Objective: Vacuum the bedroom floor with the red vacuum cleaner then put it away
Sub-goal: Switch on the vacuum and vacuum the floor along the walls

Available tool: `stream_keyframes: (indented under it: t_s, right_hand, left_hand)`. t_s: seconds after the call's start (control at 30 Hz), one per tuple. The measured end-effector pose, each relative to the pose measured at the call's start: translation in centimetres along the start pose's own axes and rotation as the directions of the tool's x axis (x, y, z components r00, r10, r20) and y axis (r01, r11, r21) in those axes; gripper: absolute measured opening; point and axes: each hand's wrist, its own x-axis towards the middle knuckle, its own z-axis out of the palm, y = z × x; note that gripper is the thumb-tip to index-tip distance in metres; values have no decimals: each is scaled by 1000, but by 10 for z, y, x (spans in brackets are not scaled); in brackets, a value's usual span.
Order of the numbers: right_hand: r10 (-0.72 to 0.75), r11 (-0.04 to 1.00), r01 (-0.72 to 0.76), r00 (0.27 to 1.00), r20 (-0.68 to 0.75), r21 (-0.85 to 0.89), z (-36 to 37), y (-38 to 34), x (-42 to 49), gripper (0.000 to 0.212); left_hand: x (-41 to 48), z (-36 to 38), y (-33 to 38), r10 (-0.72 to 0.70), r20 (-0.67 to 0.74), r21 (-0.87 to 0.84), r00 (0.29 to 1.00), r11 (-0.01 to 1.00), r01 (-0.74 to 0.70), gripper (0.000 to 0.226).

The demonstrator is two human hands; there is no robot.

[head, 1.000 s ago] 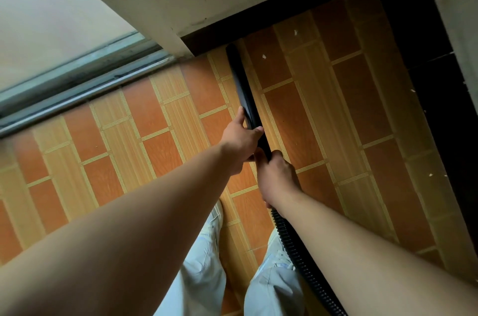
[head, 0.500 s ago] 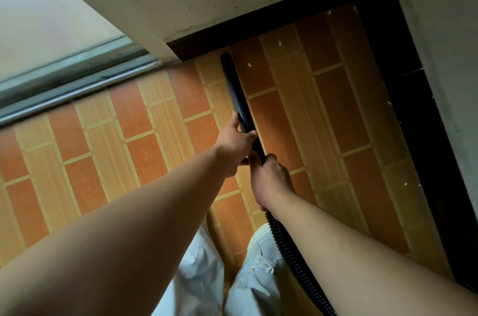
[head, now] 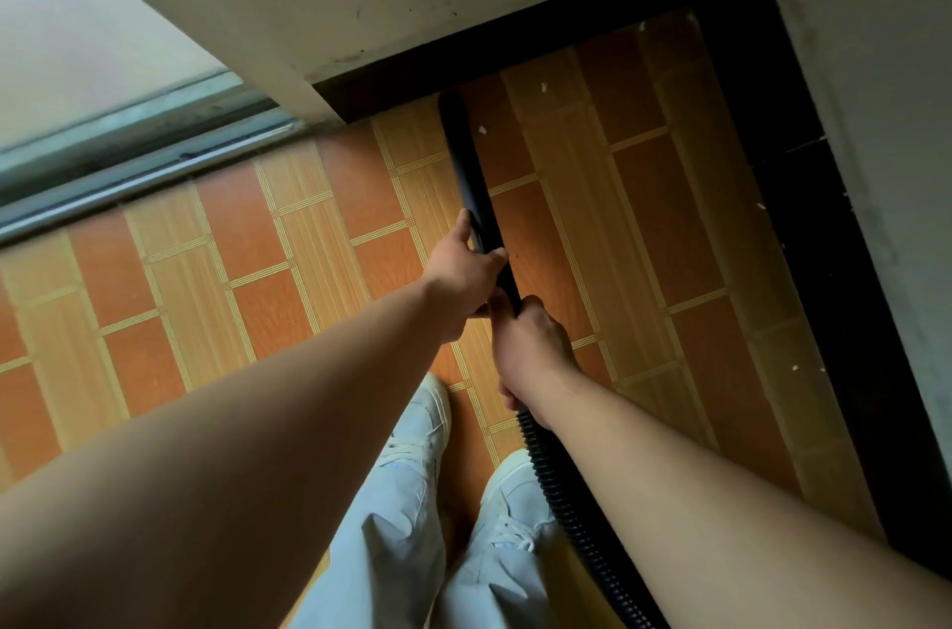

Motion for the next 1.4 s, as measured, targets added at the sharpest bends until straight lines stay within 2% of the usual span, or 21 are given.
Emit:
stream_keyframes:
  t_s: [0.13, 0.37, 0.63, 0.93, 1.07, 1.27, 1.4]
  right_hand:
    - [3, 999, -2, 1000, 24, -32, -3, 3, -4, 56]
    - [20, 1000, -20, 1000, -13, 15, 3, 5, -3, 54]
    - [-15, 999, 16, 1000, 21, -40, 7, 2, -3, 50]
    - [-2, 1000, 3, 1000, 14, -20, 9, 1, -3, 49]
    - [20, 1000, -20, 999, 49, -2, 9, -7, 1, 51]
    - [38, 996, -27, 990, 132, -82, 21, -7, -14, 54]
    - [19, 995, -7, 992, 127, -98, 23, -12, -13, 54]
  left_hand:
    - [-3, -2, -6, 8, 6, -19, 1000, 1000, -8, 79]
    - [3, 2, -4, 9, 50, -18, 999, 1000, -8, 79]
    - [2, -4, -20, 45, -43, -7, 998, 999, -45, 77]
    - [6, -8, -16, 32, -2, -8, 1000, 999, -32, 79]
    - [3, -16, -15, 29, -32, -36, 999, 999, -30, 78]
    - [-12, -33, -39, -5, -76, -106, 997, 994, -3, 78]
    - [-6, -39, -39, -3, -89, -108, 996, 994, -6, 79]
